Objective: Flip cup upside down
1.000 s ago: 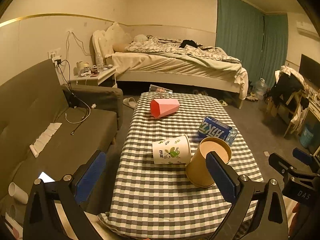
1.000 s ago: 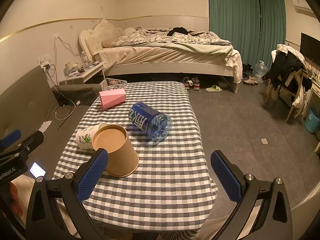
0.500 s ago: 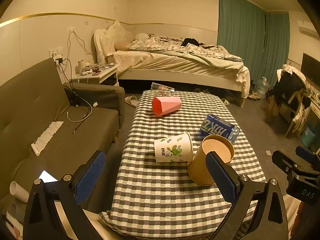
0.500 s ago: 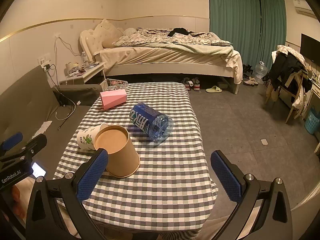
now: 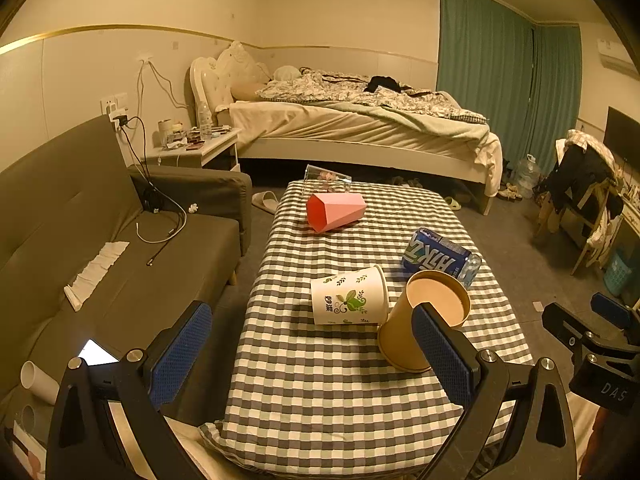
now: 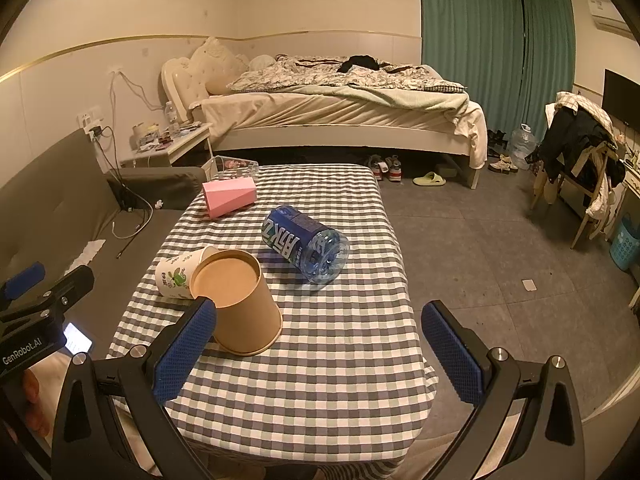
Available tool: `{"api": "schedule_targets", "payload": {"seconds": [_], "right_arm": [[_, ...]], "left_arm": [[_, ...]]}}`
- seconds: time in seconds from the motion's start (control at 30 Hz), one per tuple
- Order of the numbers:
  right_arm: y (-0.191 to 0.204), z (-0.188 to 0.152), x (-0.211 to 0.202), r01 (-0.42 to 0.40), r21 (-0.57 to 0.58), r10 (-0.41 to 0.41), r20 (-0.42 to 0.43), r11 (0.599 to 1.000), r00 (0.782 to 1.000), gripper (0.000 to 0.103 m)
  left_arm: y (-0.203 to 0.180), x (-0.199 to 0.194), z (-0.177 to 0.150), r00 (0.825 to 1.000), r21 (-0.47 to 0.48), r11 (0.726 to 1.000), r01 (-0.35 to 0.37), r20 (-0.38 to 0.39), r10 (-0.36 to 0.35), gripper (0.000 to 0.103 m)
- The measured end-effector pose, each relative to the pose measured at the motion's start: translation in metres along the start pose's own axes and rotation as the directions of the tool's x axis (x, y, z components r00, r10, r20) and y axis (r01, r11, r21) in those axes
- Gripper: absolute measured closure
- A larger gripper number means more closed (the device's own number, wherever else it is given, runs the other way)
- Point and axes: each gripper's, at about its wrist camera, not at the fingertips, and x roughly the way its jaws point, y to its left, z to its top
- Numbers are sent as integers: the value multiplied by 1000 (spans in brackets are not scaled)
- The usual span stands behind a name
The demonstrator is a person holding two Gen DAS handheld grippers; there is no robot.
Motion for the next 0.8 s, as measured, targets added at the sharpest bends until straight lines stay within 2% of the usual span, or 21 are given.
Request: {"api": "schedule_targets", "payload": {"seconds": [0.8], "right_arm": [[8, 2, 3, -4, -22, 3, -5, 1000, 1000, 0]], "left_arm": [[1, 0, 0, 1000, 0, 1000, -6, -6, 6, 0]]}}
